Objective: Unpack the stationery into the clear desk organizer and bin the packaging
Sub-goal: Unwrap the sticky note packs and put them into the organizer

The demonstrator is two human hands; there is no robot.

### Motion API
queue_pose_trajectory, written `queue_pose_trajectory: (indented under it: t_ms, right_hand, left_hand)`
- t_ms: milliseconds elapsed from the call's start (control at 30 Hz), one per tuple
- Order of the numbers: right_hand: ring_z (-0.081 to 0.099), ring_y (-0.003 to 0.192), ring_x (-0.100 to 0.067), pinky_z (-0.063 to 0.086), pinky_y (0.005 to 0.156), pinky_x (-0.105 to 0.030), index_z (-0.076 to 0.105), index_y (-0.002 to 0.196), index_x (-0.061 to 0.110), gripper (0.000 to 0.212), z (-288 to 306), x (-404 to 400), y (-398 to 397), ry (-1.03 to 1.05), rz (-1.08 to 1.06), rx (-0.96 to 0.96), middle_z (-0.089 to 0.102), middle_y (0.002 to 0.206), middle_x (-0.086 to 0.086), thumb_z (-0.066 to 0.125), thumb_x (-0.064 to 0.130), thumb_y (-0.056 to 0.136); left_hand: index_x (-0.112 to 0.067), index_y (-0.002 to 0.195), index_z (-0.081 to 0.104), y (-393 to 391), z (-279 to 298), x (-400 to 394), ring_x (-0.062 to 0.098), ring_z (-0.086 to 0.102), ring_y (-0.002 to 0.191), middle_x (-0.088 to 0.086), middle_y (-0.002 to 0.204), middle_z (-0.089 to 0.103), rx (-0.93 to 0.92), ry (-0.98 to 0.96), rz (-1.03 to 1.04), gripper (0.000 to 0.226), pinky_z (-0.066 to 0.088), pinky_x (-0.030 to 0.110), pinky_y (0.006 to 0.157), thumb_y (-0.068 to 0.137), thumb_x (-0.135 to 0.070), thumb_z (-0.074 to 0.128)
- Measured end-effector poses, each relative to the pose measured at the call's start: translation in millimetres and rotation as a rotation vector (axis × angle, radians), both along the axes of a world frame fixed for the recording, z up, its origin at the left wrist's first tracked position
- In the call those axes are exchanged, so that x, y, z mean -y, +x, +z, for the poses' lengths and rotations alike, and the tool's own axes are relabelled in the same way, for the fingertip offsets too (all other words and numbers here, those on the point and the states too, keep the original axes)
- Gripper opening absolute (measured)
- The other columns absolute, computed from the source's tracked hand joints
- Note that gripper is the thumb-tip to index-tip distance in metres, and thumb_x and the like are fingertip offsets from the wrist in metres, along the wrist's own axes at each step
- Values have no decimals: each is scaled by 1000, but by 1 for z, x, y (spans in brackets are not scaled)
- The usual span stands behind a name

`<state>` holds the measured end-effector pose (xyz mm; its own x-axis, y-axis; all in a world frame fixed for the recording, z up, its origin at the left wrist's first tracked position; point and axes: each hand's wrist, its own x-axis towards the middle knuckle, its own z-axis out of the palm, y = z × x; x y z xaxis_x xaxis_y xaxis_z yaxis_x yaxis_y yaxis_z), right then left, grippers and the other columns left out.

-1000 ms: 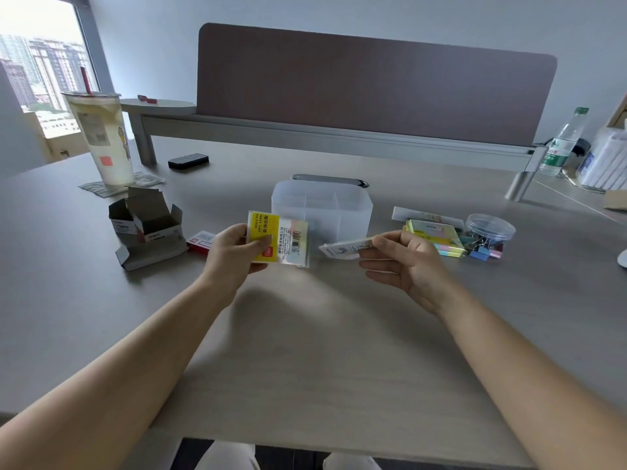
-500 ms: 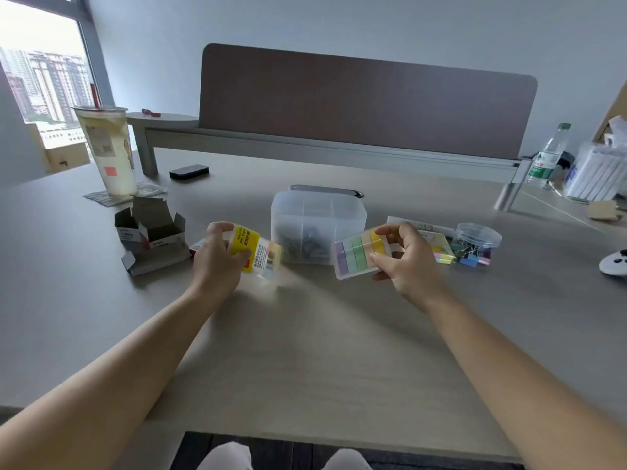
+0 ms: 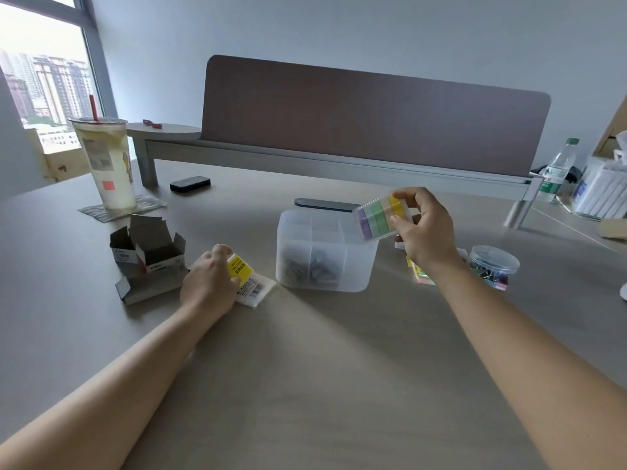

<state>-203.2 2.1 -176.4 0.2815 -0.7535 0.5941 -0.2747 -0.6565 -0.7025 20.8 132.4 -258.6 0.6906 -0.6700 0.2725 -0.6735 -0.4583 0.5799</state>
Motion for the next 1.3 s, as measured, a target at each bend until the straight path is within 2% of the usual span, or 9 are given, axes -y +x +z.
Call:
queue_pose_trajectory:
  t_ms: [200, 267, 367, 533, 733, 933, 1133, 1200, 1300]
  right_hand:
    - [51, 91, -18, 51, 83, -52, 55, 109, 10, 26, -3, 12, 8, 27, -14, -104, 53, 97, 3, 54, 3, 84]
    - [49, 91, -16, 51, 84, -46, 55, 110, 10, 26, -3, 14, 11, 27, -6, -139, 54, 99, 0, 52, 4, 85]
    - [47, 92, -15, 45, 83, -32, 56, 112, 10, 26, -3, 15, 16, 0, -8, -225, 60, 112, -9, 49, 4, 87]
    - [48, 118, -26, 37, 98, -31, 59, 113, 7, 27, 1, 17, 23, 0, -24, -341, 53, 129, -10, 44, 4, 90]
    - [51, 101, -26, 40, 81, -29, 51, 116, 8, 32, 13, 22, 28, -32, -54, -473, 57, 119, -14, 46, 3, 85]
    - [52, 108, -27, 41, 83, -29, 49, 120, 8, 36, 13, 23, 32, 4, -25, -507, 56, 122, -13, 50, 6, 85]
    - [49, 115, -22, 37, 88, -25, 53, 120, 10, 34, 1, 18, 30, 109, 92, -377, 55, 126, -10, 47, 5, 87]
    - [51, 115, -21, 37, 90, -26, 54, 119, 12, 32, -4, 16, 29, 149, 127, -376, 56, 127, -9, 50, 12, 88]
    - [48, 121, -19, 35, 95, -28, 53, 122, 15, 38, -12, 12, 27, 195, 162, -419, 54, 131, -7, 57, 22, 86]
  left_hand:
    - [-19, 121, 53, 4, 1, 2, 29, 36, 126, 8, 134, 46, 136, 146, -32, 45, 32, 34, 98, 81, -38, 60]
    - [-21, 119, 54, 3, 0, 2, 26, 35, 127, 4, 135, 45, 167, 190, -87, 51, 31, 34, 100, 79, -52, 57]
    - [-26, 126, 48, 1, 0, 1, 23, 27, 134, 1, 143, 35, 202, 313, -162, 65, 27, 35, 105, 75, -64, 51]
    - [-27, 138, 31, 3, -3, 1, 21, 7, 142, 0, 154, 14, 165, 387, -195, 78, 15, 38, 113, 74, -67, 49]
    - [-22, 138, 30, 6, -3, 4, 22, 12, 141, 2, 151, 20, 146, 333, -170, 77, 18, 37, 111, 76, -62, 52]
    - [-20, 137, 33, 10, -5, 5, 24, 12, 140, 4, 151, 22, 107, 211, -159, 73, 18, 37, 112, 78, -56, 55]
    - [-17, 129, 47, 11, -5, 3, 20, 28, 135, 3, 144, 38, -53, -102, -268, 57, 27, 35, 109, 79, -41, 61]
    - [-20, 131, 45, 6, -3, -1, 18, 28, 134, 1, 144, 38, -59, -50, -348, 72, 26, 33, 109, 72, -57, 62]
    - [-29, 138, 31, -4, -3, -6, 14, 14, 141, -7, 150, 26, 75, 201, -423, 113, 15, 32, 113, 38, -81, 33]
